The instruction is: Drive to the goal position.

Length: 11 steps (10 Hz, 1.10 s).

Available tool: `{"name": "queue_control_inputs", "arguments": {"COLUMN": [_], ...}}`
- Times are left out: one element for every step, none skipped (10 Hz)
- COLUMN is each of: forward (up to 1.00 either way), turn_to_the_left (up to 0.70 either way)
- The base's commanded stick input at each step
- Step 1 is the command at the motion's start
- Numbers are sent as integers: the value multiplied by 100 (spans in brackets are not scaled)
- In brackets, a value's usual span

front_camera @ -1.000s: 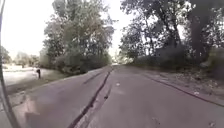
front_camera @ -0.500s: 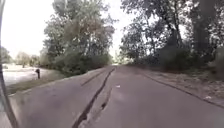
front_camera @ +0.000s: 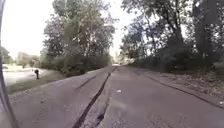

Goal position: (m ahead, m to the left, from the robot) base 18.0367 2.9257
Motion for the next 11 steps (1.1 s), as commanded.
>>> {"name": "queue_control_inputs", "arguments": {"forward": [70,70,70,70,70,70,70,70,70,70,70], "turn_to_the_left": [0,0,0,0,0,0,0,0,0,0,-1]}}
